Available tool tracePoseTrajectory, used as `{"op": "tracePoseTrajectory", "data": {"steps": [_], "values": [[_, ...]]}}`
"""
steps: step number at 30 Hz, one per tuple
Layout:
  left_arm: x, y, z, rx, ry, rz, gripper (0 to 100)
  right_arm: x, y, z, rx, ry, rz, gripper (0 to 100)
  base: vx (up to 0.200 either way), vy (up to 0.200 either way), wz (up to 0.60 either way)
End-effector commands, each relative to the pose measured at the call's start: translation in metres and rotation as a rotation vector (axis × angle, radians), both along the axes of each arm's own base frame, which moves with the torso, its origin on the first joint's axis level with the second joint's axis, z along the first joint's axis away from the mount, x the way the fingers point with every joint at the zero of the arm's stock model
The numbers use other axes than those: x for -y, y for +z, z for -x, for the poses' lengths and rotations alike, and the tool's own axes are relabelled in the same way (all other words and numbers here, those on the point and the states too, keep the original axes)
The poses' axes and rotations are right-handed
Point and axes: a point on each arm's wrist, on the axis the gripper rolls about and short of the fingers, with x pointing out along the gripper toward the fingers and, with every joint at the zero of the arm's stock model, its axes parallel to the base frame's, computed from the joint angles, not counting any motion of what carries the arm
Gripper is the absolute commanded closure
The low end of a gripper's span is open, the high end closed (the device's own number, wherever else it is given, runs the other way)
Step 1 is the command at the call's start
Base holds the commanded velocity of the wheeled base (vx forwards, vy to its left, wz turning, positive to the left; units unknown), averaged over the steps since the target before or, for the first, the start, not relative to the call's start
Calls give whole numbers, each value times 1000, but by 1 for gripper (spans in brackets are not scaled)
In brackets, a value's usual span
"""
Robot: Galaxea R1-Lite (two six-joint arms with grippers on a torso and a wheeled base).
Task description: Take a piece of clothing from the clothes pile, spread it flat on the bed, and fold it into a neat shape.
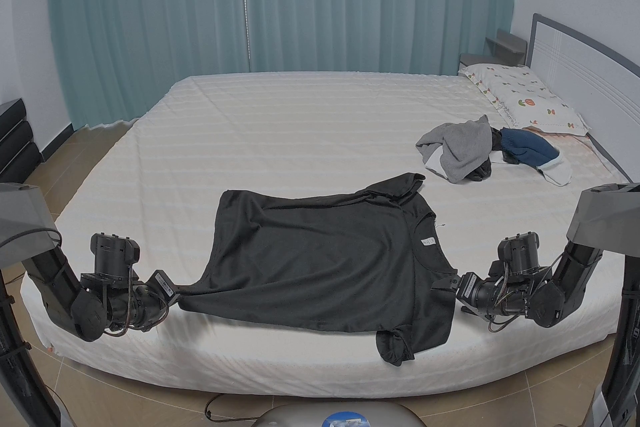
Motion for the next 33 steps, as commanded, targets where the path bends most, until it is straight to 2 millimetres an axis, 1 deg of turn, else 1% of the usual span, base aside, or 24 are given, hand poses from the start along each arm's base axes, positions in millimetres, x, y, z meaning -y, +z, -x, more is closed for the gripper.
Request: {"op": "tracePoseTrajectory", "data": {"steps": [1, 2, 6, 7, 10, 13, 17, 19, 20, 22, 25, 28, 31, 32, 33], "values": [[-3, 2, -1, 11, 10, 1, 100, -4, -11, -8, -8, 6, 6, 100, 0, 0, 0], [-3, 2, -1, 11, 10, 1, 100, -4, -11, -8, -8, 6, 6, 100, 0, 0, 0], [-6, 4, -5, 21, 21, 4, 100, -5, -3, -19, 41, 6, 1, 100, 0, 0, 0], [-8, 6, -7, 33, 34, 7, 100, -5, 3, -27, 67, 0, -3, 100, 0, 0, 0], [-14, 11, -14, 68, 58, 10, 100, -8, 19, -40, 111, -6, -8, 100, 0, 0, 0], [-17, 11, -16, 86, 79, 20, 100, -10, 33, -56, 151, -22, -7, 100, 0, 0, 0], [-25, 14, -21, 142, 116, 36, 100, -6, 50, -82, 178, -47, -8, 100, 0, 0, 0], [-27, 14, -23, 170, 130, 45, 100, -8, 52, -91, 174, -50, -11, 100, 0, 0, 0], [-27, 14, -24, 172, 132, 46, 100, -8, 51, -92, 174, -50, -11, 100, 0, 0, 0], [-28, 9, -27, 178, 140, 52, 100, -13, 44, -99, 172, -45, -10, 100, 0, 0, 0], [-30, 4, -29, 180, 148, 52, 100, -17, 39, -108, 187, -50, -3, 100, 0, 0, 0], [-36, 2, -33, 206, 169, 55, 100, -19, 37, -120, 212, -70, 6, 100, 0, 0, 0], [-39, 2, -34, 217, 184, 66, 100, -20, 36, -126, 227, -79, 9, 100, 0, 0, 0], [-42, 3, -35, 241, 200, 75, 100, -22, 36, -131, 245, -78, 5, 100, 0, 0, 0], [-42, 3, -35, 241, 200, 75, 100, -22, 36, -131, 245, -78, 5, 100, 0, 0, 0]]}}
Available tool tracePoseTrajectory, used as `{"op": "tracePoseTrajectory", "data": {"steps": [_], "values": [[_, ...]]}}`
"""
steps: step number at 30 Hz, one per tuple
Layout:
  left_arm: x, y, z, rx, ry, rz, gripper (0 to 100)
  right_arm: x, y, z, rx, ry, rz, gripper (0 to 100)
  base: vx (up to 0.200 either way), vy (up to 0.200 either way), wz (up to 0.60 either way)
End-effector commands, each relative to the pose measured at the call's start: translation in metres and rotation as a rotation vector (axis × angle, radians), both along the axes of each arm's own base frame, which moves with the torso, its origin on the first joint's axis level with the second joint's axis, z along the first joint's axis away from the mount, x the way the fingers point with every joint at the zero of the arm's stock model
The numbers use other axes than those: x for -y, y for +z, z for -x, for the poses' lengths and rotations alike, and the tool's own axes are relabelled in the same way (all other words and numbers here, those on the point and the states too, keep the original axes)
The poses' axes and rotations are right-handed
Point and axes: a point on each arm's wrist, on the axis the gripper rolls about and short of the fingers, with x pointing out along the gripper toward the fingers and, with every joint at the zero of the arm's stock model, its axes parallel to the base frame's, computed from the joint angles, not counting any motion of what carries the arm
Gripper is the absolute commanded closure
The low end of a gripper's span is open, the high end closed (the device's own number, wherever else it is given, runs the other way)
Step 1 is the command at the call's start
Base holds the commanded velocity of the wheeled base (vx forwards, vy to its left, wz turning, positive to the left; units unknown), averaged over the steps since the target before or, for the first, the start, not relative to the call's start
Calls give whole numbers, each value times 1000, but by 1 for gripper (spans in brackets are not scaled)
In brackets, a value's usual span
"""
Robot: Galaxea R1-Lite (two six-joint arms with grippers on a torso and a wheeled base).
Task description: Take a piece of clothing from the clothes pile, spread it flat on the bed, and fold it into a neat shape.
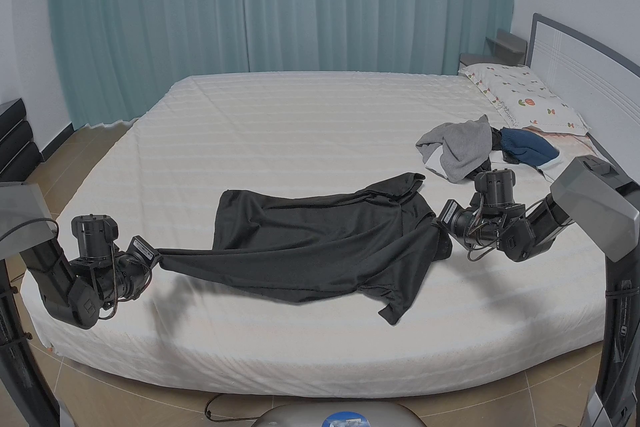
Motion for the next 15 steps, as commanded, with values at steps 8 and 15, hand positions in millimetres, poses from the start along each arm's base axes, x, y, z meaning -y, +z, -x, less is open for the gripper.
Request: {"op": "tracePoseTrajectory", "data": {"steps": [8, 15], "values": [[-15, -7, -8, 72, 72, 48, 100, -21, -12, -24, 49, 27, -9, 100, 0, 0, 0], [-24, -16, -14, 114, 101, 48, 100, -33, -17, -37, 132, 29, -20, 100, 0, 0, 0]]}}
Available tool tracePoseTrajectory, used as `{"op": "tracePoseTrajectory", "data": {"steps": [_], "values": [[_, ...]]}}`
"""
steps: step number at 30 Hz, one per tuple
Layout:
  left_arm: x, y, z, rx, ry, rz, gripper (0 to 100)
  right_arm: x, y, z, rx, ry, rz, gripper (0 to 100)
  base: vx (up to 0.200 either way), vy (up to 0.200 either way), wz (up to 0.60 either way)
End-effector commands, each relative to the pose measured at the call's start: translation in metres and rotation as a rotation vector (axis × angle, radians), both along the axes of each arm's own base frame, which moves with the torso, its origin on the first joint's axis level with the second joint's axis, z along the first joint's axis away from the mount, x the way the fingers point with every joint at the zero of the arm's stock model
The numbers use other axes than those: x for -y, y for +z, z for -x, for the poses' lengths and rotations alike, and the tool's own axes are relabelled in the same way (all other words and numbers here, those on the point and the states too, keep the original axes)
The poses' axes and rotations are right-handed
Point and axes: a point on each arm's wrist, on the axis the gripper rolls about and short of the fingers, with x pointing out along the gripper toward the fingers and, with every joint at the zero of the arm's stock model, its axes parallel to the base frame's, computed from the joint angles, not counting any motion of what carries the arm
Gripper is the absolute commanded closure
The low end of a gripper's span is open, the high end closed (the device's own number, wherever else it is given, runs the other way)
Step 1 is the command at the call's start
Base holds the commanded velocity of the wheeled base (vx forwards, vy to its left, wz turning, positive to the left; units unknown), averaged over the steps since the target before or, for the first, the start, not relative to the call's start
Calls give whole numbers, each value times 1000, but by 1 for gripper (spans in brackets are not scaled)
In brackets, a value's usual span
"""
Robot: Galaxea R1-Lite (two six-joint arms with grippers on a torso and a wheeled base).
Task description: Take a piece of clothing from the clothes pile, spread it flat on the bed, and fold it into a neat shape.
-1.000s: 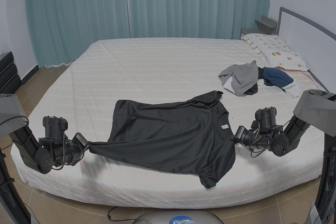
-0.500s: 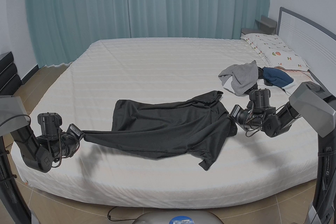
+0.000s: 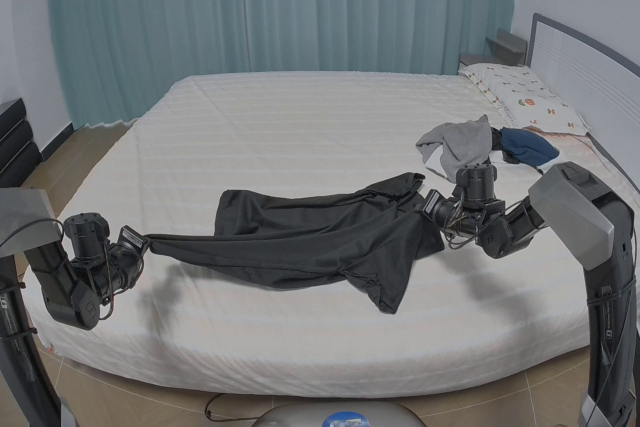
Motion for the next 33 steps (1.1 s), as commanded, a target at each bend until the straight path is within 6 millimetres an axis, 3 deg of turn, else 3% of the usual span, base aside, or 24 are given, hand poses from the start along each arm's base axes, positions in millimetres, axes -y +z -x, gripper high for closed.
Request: {"op": "tracePoseTrajectory", "data": {"steps": [1, 8, 9, 15, 26, 29, 33], "values": [[-7, -10, -2, -10, 21, 4, 100, -8, -14, -10, 36, -5, 2, 100, 0, 0, 0], [-8, -14, -4, -15, 24, 7, 100, -14, -27, -18, 41, 1, -1, 100, 0, 0, 0], [-8, -15, -4, -19, 24, 8, 100, -14, -29, -19, 40, 1, 1, 0, 0, 0, 0], [-7, -18, -4, -29, 22, 9, 100, -4, -20, -12, 27, -14, 6, 0, 0, 0, 0], [-6, -20, 0, -44, 19, 13, 100, 23, 28, 47, -53, -10, -49, 0, 0, 0, 0], [-6, -20, 0, -44, 16, 14, 100, 17, 21, 71, -125, 59, -55, 0, 0, 0, 0], [-6, -20, 1, -48, 14, 15, 100, -8, 0, 101, -237, 148, -38, 0, 0, 0, 0]]}}
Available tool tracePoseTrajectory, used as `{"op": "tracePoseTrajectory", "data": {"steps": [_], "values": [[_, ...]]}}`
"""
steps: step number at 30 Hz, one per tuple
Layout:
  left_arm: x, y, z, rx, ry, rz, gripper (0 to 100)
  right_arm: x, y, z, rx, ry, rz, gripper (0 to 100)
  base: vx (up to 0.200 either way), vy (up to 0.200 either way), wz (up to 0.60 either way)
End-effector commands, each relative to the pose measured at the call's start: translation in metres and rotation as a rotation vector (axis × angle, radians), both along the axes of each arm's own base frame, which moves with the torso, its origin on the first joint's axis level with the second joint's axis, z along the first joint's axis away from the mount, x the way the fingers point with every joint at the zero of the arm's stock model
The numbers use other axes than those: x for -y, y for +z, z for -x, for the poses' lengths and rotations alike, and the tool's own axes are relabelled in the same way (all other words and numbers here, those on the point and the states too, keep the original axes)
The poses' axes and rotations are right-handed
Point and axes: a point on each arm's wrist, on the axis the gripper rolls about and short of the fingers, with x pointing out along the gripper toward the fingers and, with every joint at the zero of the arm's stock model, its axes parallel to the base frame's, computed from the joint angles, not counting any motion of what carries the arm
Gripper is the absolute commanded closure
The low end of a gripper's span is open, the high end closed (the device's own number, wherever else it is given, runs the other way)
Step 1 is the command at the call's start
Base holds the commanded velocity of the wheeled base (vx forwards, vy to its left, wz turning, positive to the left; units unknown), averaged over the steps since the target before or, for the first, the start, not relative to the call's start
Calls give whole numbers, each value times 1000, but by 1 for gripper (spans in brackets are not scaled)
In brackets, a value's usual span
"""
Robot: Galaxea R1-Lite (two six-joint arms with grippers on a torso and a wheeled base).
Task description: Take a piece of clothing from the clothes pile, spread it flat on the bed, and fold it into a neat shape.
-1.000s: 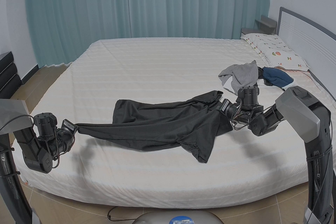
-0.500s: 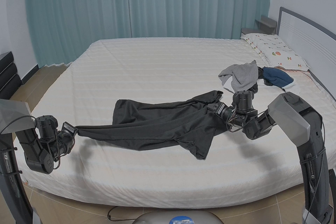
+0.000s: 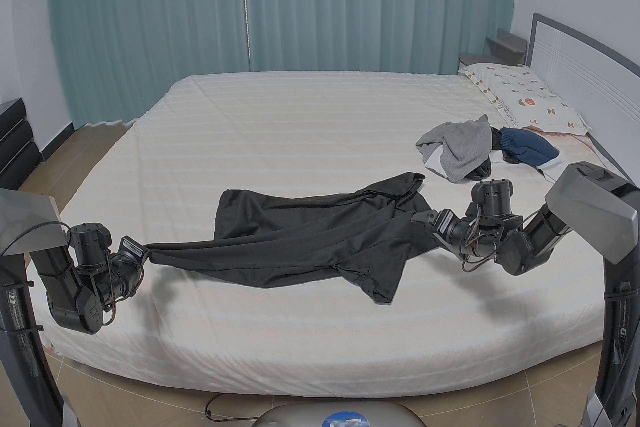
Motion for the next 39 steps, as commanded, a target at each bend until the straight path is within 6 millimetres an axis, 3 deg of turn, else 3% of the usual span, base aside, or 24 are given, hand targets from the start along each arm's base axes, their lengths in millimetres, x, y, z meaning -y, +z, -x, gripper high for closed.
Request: {"op": "tracePoseTrajectory", "data": {"steps": [1, 5, 7, 11, 20, 21, 30, 39], "values": [[1, -1, 3, -11, -5, 3, 100, -28, 0, 42, -87, 113, -6, 0, 0, 0, 0], [1, -2, 4, -14, -12, 7, 100, -52, -15, 58, -158, 155, -17, 0, 0, 0, 0], [1, -2, 4, -14, -12, 7, 100, -55, -16, 58, -161, 157, -21, 0, 0, 0, 0], [2, -1, 4, -12, -13, 6, 100, -60, -37, 49, -195, 151, -9, 0, 0, 0, 0], [2, -1, 4, -12, -16, 7, 100, -77, -39, 51, -198, 156, 20, 0, 0, 0, 0], [2, -1, 4, -12, -16, 7, 100, -78, -39, 50, -195, 157, 20, 100, 0, 0, 0], [3, 0, 4, -9, -19, 7, 100, -74, -40, 42, -171, 84, 54, 100, 0, 0, 0], [7, 4, 16, -26, -70, 8, 100, -41, -9, 77, -197, 43, 62, 100, 0, 0, 0]]}}
